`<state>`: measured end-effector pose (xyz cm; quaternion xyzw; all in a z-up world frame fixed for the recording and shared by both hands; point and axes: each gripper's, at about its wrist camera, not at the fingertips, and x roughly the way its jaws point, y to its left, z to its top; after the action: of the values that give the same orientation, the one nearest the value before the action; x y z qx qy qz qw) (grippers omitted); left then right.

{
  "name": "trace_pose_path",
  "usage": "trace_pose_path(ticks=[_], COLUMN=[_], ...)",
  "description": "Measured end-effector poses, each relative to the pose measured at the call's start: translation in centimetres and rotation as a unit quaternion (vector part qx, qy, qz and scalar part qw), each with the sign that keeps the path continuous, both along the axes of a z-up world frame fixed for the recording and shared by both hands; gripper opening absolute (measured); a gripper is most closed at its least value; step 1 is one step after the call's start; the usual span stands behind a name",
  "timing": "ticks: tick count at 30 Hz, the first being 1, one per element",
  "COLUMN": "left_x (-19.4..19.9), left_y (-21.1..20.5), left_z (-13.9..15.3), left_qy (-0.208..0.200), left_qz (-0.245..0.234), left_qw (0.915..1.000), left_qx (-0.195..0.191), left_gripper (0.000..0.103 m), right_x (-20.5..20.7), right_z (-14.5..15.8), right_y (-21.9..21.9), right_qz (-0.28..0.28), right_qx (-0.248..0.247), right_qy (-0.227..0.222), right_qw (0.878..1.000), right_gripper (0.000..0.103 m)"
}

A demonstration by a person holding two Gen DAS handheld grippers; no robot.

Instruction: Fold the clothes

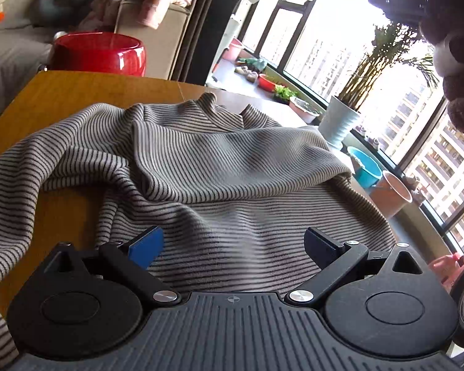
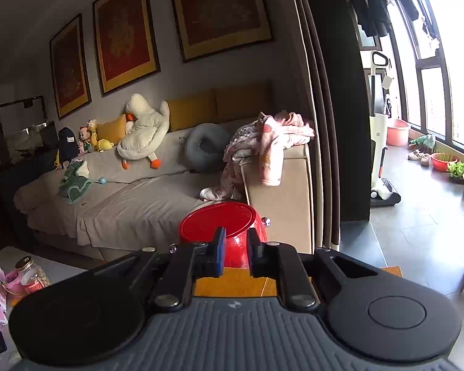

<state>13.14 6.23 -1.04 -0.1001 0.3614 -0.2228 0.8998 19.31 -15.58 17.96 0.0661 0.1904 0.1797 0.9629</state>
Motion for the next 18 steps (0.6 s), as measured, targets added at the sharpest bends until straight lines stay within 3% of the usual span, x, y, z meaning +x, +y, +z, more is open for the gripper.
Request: trace_pose_path(ticks=[5,8,11,15,18], left_x=[-0.8,-1.2,-1.7,-2.5,-3.1], left_y=[0.3,0.5,0.7,2.7,4.3], left_z=[1.7,2.7,3.8,7.4,10.0], left_qy=[-0.012,-0.02,-0.027,-0.057,-0.08], left_qz=[0.001,0.001,0.001,0.019,0.035], left_qw=[0.9999,0.9998,0.9996,0.9981,0.9959], left_qx=[0.002,0.004,0.005,-0.013,-0.026], left_gripper=[0.071,0.07,0.074,0.088,0.094], right_x=[-0.2,-0.6,-0.6,-3.6,-7.6], right_z=[-4.7,-9.9,-15.9,-16.6,-14.6], right_y=[-1.2,-2.6,-4.0,-2.2,1.9], right_qz=[0.0,-0.005,-0.029,0.009,0.127], right_qx=[-0.027,-0.036,-0.066,-0.137,-0.164], right_qy=[0.051,0.11,0.185,0.125,0.065], right_qw=[0.998,0.993,0.98,0.983,0.976], right_gripper=[0.023,0.036,0.037,0.038,0.043])
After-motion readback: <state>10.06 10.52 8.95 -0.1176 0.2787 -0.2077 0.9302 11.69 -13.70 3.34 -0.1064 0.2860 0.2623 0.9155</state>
